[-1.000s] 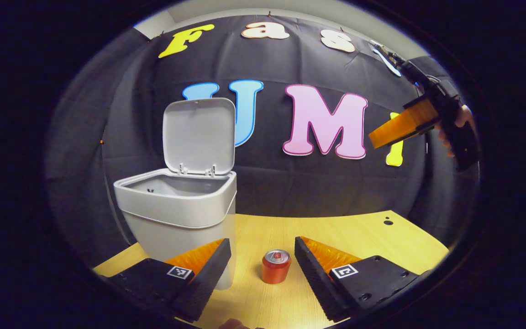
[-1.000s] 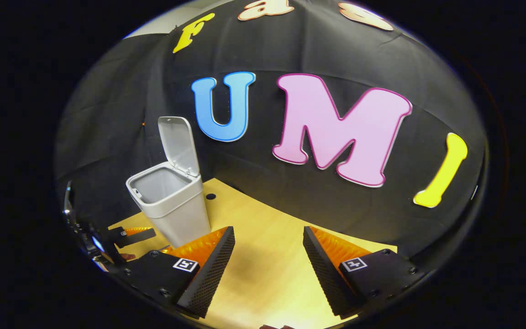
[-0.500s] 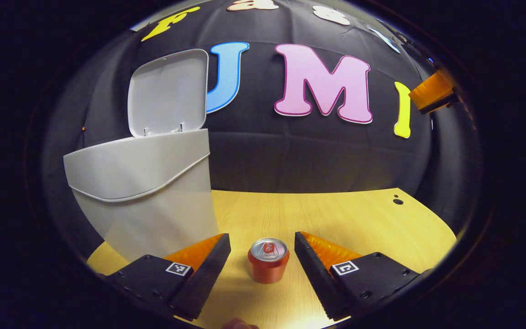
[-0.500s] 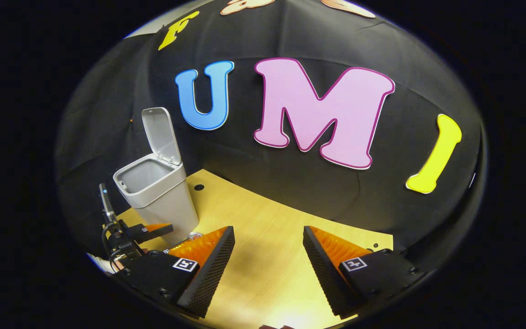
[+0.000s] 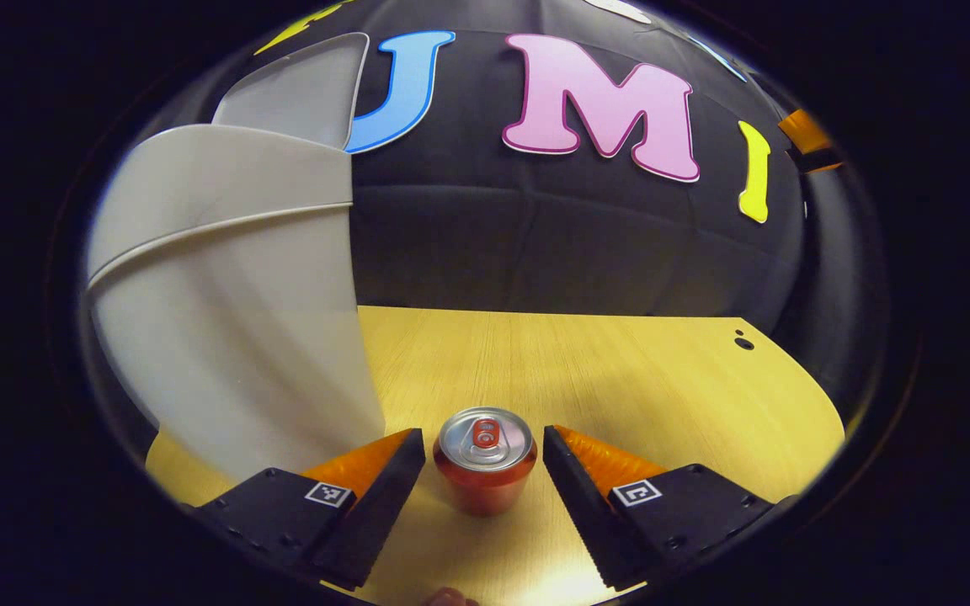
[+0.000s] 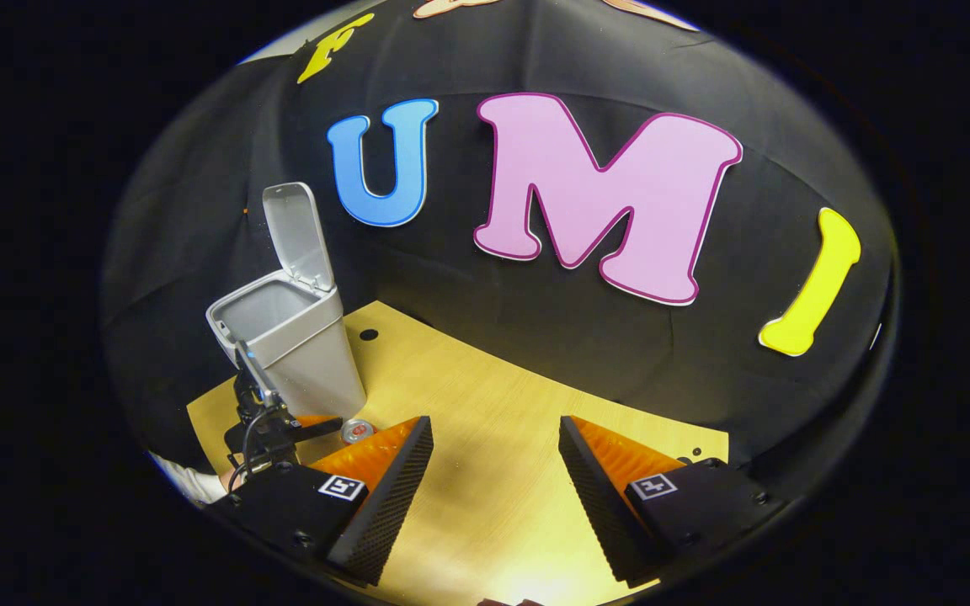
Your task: Press the lid of the desktop garbage bin to open it, pick up the crumpled paper on the desktop and throw it into the bin, then pick up the pop can on the desktop and drop it into the bin, and finally close the garbage bin lid.
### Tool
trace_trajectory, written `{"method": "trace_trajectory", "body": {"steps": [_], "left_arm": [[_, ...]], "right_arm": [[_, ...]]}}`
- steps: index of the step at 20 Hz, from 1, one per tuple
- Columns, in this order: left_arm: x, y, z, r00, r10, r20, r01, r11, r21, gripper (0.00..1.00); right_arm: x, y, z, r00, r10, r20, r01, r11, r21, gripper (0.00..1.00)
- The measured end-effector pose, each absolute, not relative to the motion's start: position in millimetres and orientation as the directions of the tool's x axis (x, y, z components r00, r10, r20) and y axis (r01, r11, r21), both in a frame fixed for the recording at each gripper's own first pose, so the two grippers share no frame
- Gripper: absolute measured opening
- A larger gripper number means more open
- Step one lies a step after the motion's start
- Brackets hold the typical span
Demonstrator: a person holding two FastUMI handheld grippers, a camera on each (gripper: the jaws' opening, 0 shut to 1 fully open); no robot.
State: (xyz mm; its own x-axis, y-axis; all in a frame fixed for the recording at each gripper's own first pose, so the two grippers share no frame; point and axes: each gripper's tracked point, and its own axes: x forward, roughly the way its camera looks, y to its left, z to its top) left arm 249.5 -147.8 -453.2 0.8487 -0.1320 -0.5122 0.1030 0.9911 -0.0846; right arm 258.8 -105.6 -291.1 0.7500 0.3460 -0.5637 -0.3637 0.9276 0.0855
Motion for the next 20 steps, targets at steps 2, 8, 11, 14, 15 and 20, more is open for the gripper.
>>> {"method": "trace_trajectory", "body": {"steps": [2,8,11,14,15,20], "left_arm": [[251.1,-150.5,-465.4,0.833,-0.145,-0.533,0.108,0.989,-0.101,0.96],[250.1,-160.8,-478.4,0.799,-0.186,-0.572,0.143,0.983,-0.119,0.89],[245.7,-170.1,-438.8,0.821,-0.216,-0.528,0.199,0.976,-0.091,0.86],[242.2,-170.3,-369.2,0.862,-0.233,-0.450,0.228,0.971,-0.067,0.85],[241.2,-170.0,-339.3,0.874,-0.247,-0.418,0.235,0.969,-0.081,0.85],[242.4,-124.0,-205.9,0.939,-0.211,-0.272,0.194,0.977,-0.089,0.83]], "right_arm": [[259.2,-106.3,-292.3,0.744,0.346,-0.571,-0.362,0.928,0.091,0.98],[258.6,-109.7,-286.9,0.752,0.339,-0.565,-0.354,0.931,0.087,0.97],[257.5,-110.1,-282.6,0.762,0.337,-0.552,-0.358,0.931,0.074,0.98],[255.6,-114.3,-274.0,0.778,0.329,-0.535,-0.336,0.938,0.088,0.98],[255.0,-115.7,-270.9,0.784,0.325,-0.528,-0.325,0.941,0.096,0.98],[244.3,-116.4,-262.9,0.796,0.316,-0.516,-0.295,0.947,0.125,0.98]]}}
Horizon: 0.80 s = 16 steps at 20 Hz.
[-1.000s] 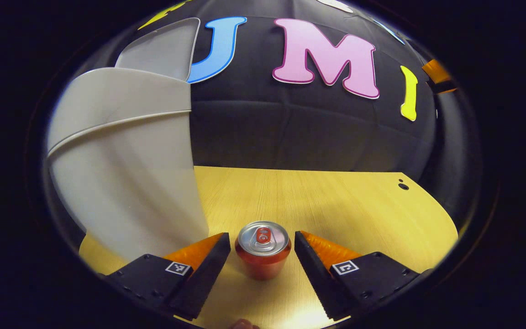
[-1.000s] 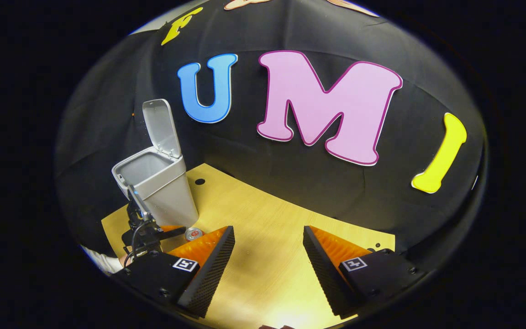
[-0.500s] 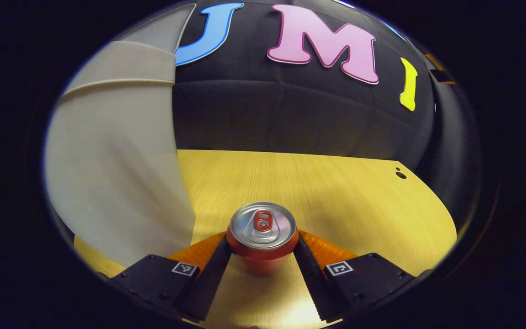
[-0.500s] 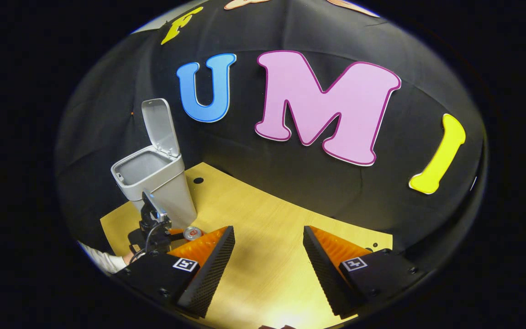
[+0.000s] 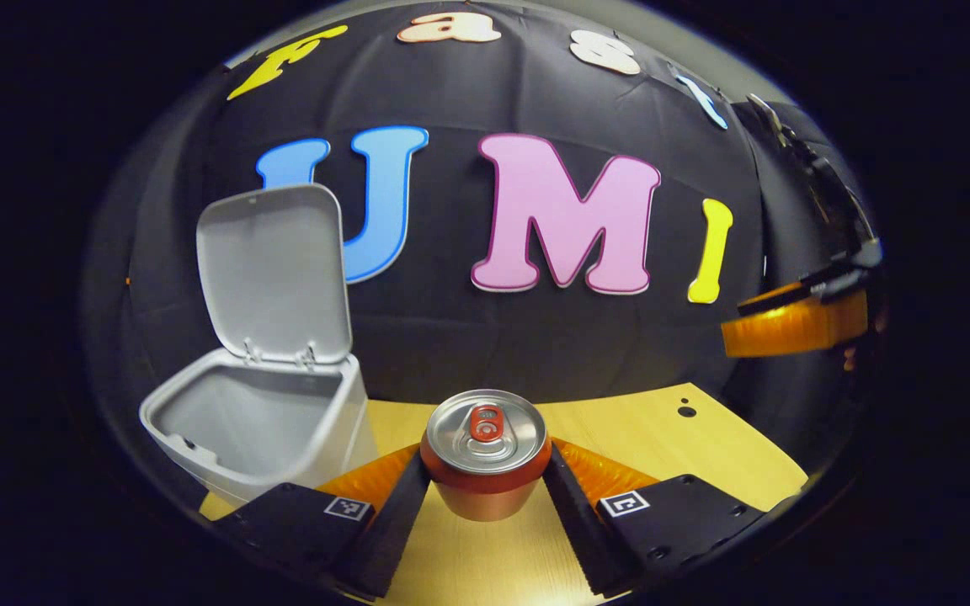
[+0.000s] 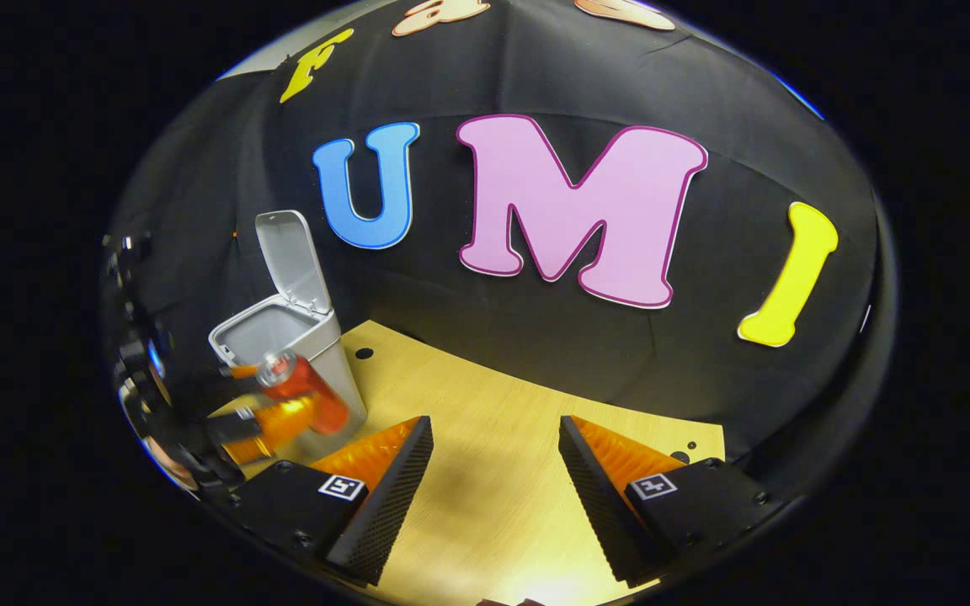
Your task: Press the lid of the desktop garbage bin to open it, pick up the crumpled paper on the desktop and throw it into the bin, then pick up the pop can on the desktop and drop it into the bin, and finally close the garbage bin lid.
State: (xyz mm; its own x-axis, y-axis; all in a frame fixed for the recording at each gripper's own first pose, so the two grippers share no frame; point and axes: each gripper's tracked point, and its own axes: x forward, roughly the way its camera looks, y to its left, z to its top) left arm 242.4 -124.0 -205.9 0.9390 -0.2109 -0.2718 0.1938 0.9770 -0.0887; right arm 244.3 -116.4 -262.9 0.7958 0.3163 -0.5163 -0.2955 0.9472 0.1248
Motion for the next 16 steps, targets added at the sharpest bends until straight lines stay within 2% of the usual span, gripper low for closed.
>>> {"method": "trace_trajectory", "body": {"steps": [3,5,7,11,16], "left_arm": [[249.5,-82.8,-140.4,0.969,-0.169,-0.178,0.163,0.986,-0.046,0.83],[256.5,-44.8,-124.5,0.980,-0.118,-0.163,0.123,0.992,0.022,0.82],[263.2,-11.6,-139.8,0.974,-0.084,-0.208,0.097,0.994,0.050,0.82],[274.4,26.5,-190.7,0.940,-0.054,-0.336,0.063,0.998,0.016,0.83],[278.3,40.4,-235.8,0.889,-0.067,-0.453,0.057,0.998,-0.036,0.85]], "right_arm": [[237.5,-109.9,-257.5,0.802,0.316,-0.506,-0.301,0.947,0.114,0.98],[233.4,-102.9,-248.4,0.809,0.325,-0.490,-0.298,0.945,0.136,0.98],[228.9,-97.0,-234.6,0.823,0.329,-0.462,-0.297,0.944,0.144,0.98],[220.8,-99.1,-210.2,0.850,0.314,-0.423,-0.295,0.949,0.113,0.98],[209.6,-108.8,-201.0,0.864,0.279,-0.419,-0.266,0.960,0.089,0.97]]}}
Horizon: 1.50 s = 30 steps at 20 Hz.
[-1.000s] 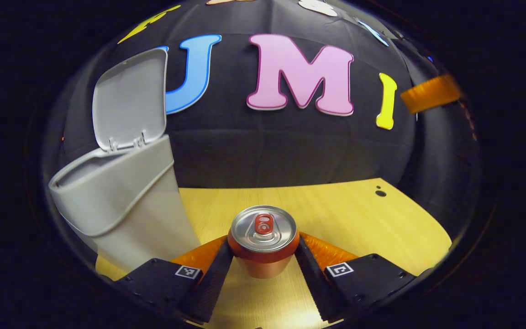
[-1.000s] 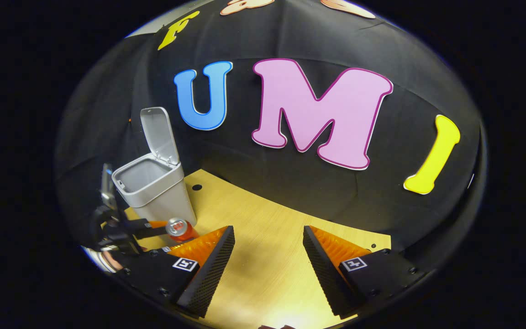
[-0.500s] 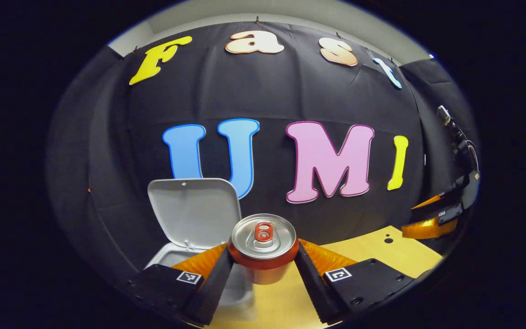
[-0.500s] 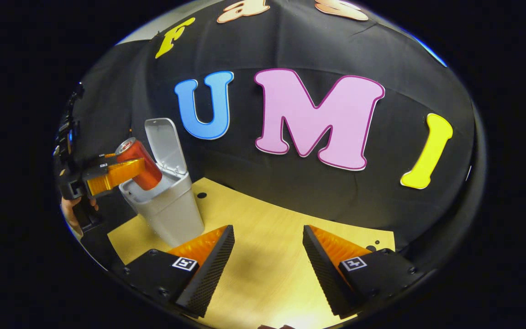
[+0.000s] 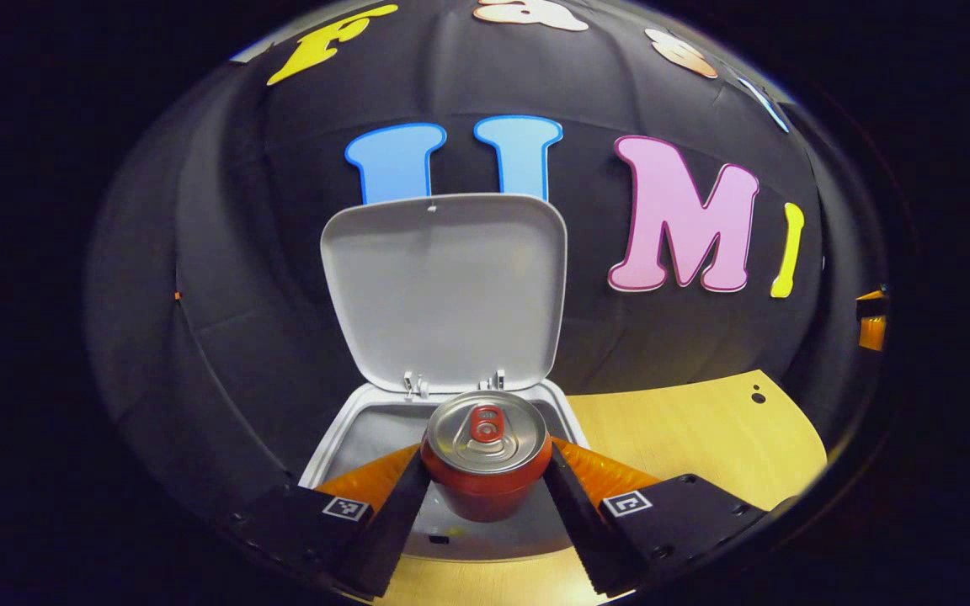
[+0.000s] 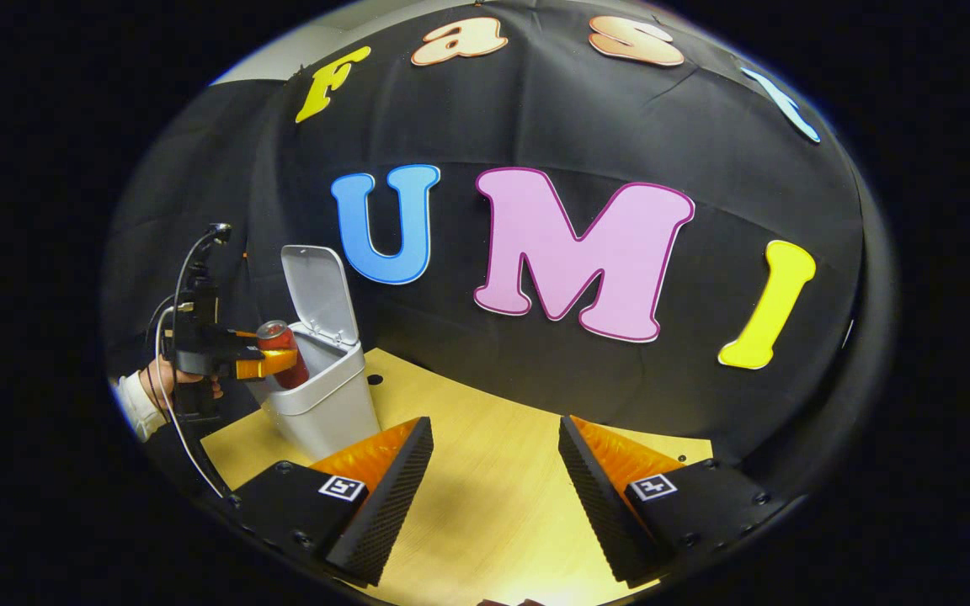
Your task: Press the lid of the desktop garbage bin to open it, pick up the crumpled paper on the desktop and throw it into the bin, then pick up the pop can on the desktop and drop it into the bin, and finally close the garbage bin lid.
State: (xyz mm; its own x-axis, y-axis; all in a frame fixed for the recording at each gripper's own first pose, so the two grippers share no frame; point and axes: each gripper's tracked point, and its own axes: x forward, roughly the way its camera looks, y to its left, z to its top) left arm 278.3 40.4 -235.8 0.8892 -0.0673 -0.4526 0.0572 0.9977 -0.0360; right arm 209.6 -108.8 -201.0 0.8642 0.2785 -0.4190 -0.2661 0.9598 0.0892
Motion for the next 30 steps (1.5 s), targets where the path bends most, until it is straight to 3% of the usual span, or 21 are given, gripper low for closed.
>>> {"method": "trace_trajectory", "body": {"steps": [7,11,19,22,27,30], "left_arm": [[286.2,51.1,-190.2,0.940,-0.036,-0.339,0.051,0.998,0.035,0.94],[284.3,54.3,-178.0,0.946,-0.032,-0.322,0.044,0.999,0.030,0.93],[302.2,73.0,-76.2,0.991,-0.041,-0.130,0.036,0.999,-0.038,0.92],[321.8,84.9,-44.2,0.997,-0.019,-0.076,0.019,1.000,0.005,0.93],[361.6,83.6,-8.0,0.999,-0.020,-0.033,0.021,1.000,0.006,0.93],[393.5,82.6,-14.4,0.996,-0.022,-0.084,0.022,1.000,0.006,0.93]], "right_arm": [[208.4,-125.7,-186.0,0.890,0.233,-0.393,-0.217,0.973,0.084,0.97],[205.1,-130.7,-184.4,0.894,0.225,-0.387,-0.218,0.974,0.063,0.97],[202.3,-155.8,-188.1,0.911,0.191,-0.365,-0.174,0.981,0.080,0.97],[202.3,-167.0,-206.5,0.912,0.175,-0.371,-0.154,0.984,0.084,0.98],[197.4,-186.4,-233.2,0.903,0.153,-0.402,-0.093,0.982,0.165,0.97],[197.4,-203.5,-235.7,0.906,0.128,-0.402,-0.059,0.982,0.181,0.97]]}}
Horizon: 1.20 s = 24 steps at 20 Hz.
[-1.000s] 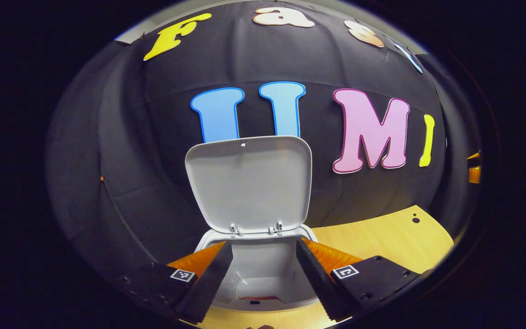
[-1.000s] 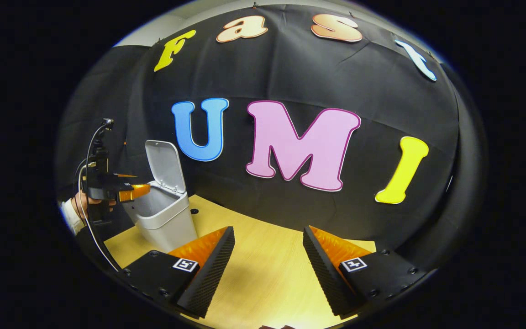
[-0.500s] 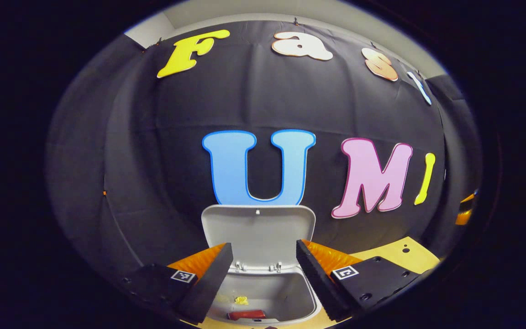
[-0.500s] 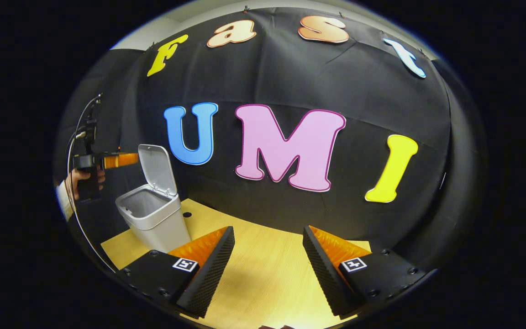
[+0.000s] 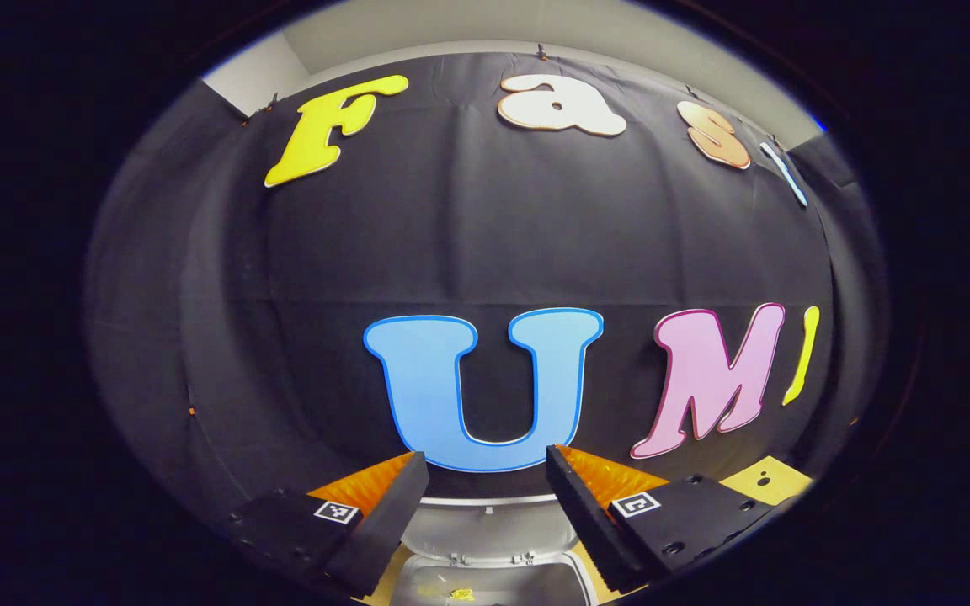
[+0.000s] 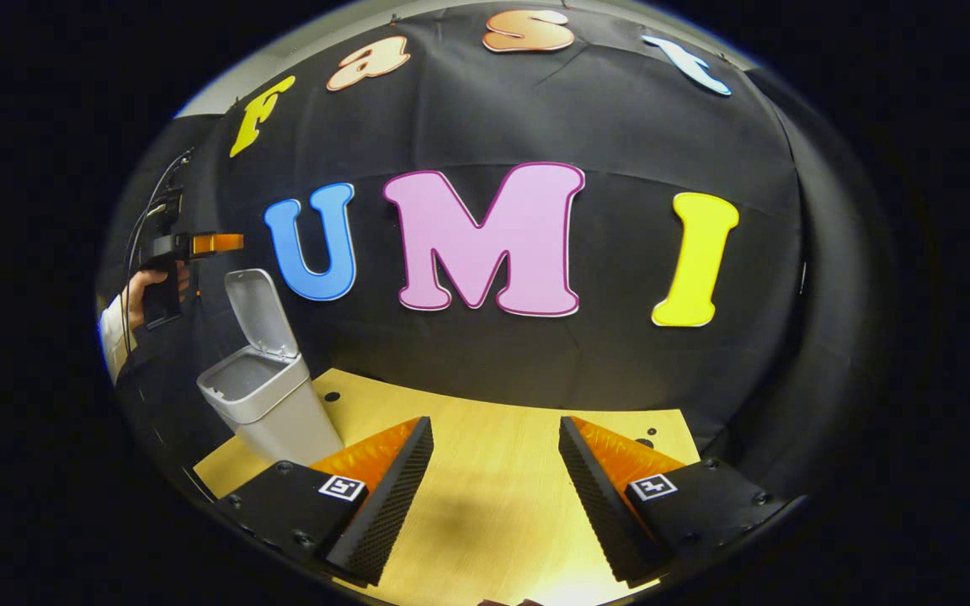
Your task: Press the lid of the desktop garbage bin to open it, pick up the crumpled paper on the desktop and throw it into the bin, then pick up the pop can on the desktop and drop it into the bin, and finally close the garbage bin lid.
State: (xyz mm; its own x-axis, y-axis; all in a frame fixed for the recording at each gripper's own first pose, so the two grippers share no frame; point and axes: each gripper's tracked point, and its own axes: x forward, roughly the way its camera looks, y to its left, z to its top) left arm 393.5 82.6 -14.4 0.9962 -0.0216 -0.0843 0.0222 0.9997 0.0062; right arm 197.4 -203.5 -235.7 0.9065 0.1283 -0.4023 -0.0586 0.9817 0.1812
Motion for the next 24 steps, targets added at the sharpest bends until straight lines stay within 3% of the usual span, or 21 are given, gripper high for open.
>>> {"method": "trace_trajectory", "body": {"steps": [4,18,24], "left_arm": [[403.3,85.7,-64.9,0.968,-0.031,-0.248,0.028,0.999,-0.016,0.94],[296.8,85.6,-108.1,0.933,-0.044,-0.356,0.047,0.999,0.001,0.95],[263.7,94.9,-173.9,0.870,-0.031,-0.492,0.019,0.999,-0.028,0.94]], "right_arm": [[194.9,-219.1,-235.2,0.912,0.103,-0.397,-0.041,0.986,0.162,0.97],[216.2,-169.1,-226.8,0.904,0.203,-0.377,-0.145,0.974,0.176,0.97],[215.3,-157.3,-227.5,0.897,0.227,-0.379,-0.176,0.970,0.166,0.97]]}}
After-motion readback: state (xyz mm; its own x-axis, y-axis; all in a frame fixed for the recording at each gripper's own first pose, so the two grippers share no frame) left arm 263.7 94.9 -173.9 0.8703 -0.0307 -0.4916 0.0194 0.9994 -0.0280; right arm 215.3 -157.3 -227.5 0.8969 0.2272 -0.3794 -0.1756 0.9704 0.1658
